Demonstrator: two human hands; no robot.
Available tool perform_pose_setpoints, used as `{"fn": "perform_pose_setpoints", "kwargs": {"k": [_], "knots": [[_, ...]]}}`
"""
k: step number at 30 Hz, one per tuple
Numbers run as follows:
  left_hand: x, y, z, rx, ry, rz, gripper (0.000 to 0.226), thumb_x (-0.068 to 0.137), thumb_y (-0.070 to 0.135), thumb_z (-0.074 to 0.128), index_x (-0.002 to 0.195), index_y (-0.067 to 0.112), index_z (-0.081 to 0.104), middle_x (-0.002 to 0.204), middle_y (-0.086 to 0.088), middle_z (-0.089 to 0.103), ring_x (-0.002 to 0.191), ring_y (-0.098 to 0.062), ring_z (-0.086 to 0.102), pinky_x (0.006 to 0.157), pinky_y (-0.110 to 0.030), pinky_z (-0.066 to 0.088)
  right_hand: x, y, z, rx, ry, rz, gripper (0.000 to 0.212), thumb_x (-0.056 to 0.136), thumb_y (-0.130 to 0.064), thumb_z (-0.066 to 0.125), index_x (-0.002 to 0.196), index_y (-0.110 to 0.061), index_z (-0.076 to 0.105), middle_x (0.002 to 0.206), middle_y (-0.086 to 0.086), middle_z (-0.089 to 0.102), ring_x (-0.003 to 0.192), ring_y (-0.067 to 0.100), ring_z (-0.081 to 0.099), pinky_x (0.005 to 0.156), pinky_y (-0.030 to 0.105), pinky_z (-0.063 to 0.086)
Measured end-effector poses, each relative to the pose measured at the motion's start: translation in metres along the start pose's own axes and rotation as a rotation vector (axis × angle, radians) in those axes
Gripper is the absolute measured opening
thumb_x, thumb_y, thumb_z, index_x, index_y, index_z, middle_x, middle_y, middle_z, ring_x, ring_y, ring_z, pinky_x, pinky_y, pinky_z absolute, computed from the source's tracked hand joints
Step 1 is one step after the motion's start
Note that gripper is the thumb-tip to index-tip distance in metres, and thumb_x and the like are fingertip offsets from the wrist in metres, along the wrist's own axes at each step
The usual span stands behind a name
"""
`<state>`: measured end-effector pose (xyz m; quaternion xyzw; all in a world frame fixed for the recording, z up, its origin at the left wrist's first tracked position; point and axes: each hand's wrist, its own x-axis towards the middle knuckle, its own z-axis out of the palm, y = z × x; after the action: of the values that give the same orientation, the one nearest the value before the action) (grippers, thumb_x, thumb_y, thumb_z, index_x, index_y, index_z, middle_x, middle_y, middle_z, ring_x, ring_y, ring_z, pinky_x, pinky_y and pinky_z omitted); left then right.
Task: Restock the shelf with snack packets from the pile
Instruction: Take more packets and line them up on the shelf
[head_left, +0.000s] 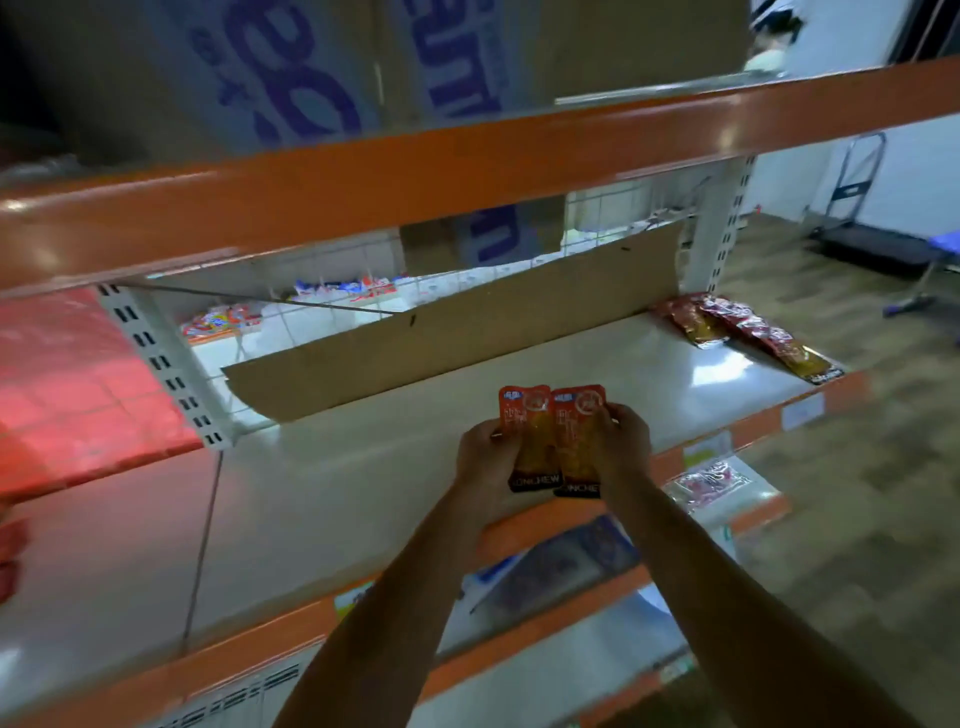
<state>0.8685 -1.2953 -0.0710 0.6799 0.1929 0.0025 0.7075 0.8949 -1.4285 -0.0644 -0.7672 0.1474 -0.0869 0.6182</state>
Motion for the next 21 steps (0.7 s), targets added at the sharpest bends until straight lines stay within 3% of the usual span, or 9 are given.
{"fn": "perform_pose_setpoints", "kwargs": {"k": [2,4,6,9,12,17,21], "knots": [[0.006,0.004,0.03,-0.069,-0.04,-0.057,0.014,0.083,0.019,0.071,0.096,0.014,0.072,0.086,-0.013,0.074,0.076,-0.029,0.073,0.061,-0.04,0.06,0.017,0.003,-0.024,-0.007,0.027,0.017,0.035,0.095,-0.035,0.049,0.113,-0.01,0.064,0.106,0.008,0.067,0.094,0.025,0.063,0.083,0.039,0.053],[0.013,0.009,0.057,-0.124,-0.072,-0.105,0.014,0.082,0.018,0.072,0.096,0.014,0.07,0.08,-0.013,0.074,0.07,-0.028,0.073,0.053,-0.037,0.058,0.034,0.005,-0.043,0.015,0.042,0.032,0.033,0.095,-0.034,0.049,0.112,-0.01,0.064,0.106,0.01,0.068,0.094,0.027,0.064,0.085,0.045,0.054],[0.025,0.013,0.081,-0.109,-0.091,-0.117,0.017,0.086,0.021,0.07,0.101,0.013,0.069,0.082,-0.011,0.075,0.072,-0.026,0.073,0.056,-0.037,0.058,0.052,0.007,-0.057,0.038,0.069,0.046,0.032,0.096,-0.031,0.048,0.114,-0.008,0.063,0.109,0.013,0.067,0.096,0.029,0.064,0.086,0.048,0.054],[0.047,0.018,0.111,-0.007,-0.076,-0.075,0.021,0.089,0.024,0.067,0.106,0.013,0.068,0.087,-0.007,0.073,0.077,-0.021,0.072,0.069,-0.034,0.059,0.08,0.009,-0.072,0.041,0.12,0.056,0.032,0.097,-0.028,0.046,0.119,-0.008,0.06,0.111,0.011,0.066,0.095,0.026,0.064,0.08,0.038,0.054],[0.073,0.028,0.136,0.023,-0.077,-0.047,0.019,0.088,0.022,0.067,0.105,0.015,0.065,0.091,-0.004,0.071,0.079,-0.016,0.069,0.066,-0.027,0.055,0.111,0.01,-0.083,0.046,0.149,0.081,0.032,0.098,-0.028,0.045,0.12,-0.01,0.059,0.11,0.01,0.065,0.092,0.025,0.064,0.079,0.041,0.055],[0.118,0.041,0.176,0.096,-0.11,-0.002,0.024,0.086,0.023,0.07,0.108,0.013,0.067,0.102,-0.009,0.071,0.09,-0.021,0.068,0.083,-0.034,0.056,0.164,0.009,-0.094,-0.028,0.181,0.105,0.031,0.095,-0.026,0.045,0.115,-0.008,0.061,0.11,0.014,0.065,0.098,0.03,0.062,0.089,0.047,0.052],[0.149,0.049,0.203,0.11,-0.092,0.014,0.025,0.082,0.02,0.074,0.105,0.011,0.069,0.1,-0.008,0.072,0.091,-0.021,0.069,0.086,-0.036,0.056,0.203,0.011,-0.104,-0.031,0.236,0.104,0.03,0.096,-0.025,0.045,0.114,-0.008,0.062,0.106,0.013,0.066,0.09,0.025,0.062,0.079,0.038,0.052]]}}
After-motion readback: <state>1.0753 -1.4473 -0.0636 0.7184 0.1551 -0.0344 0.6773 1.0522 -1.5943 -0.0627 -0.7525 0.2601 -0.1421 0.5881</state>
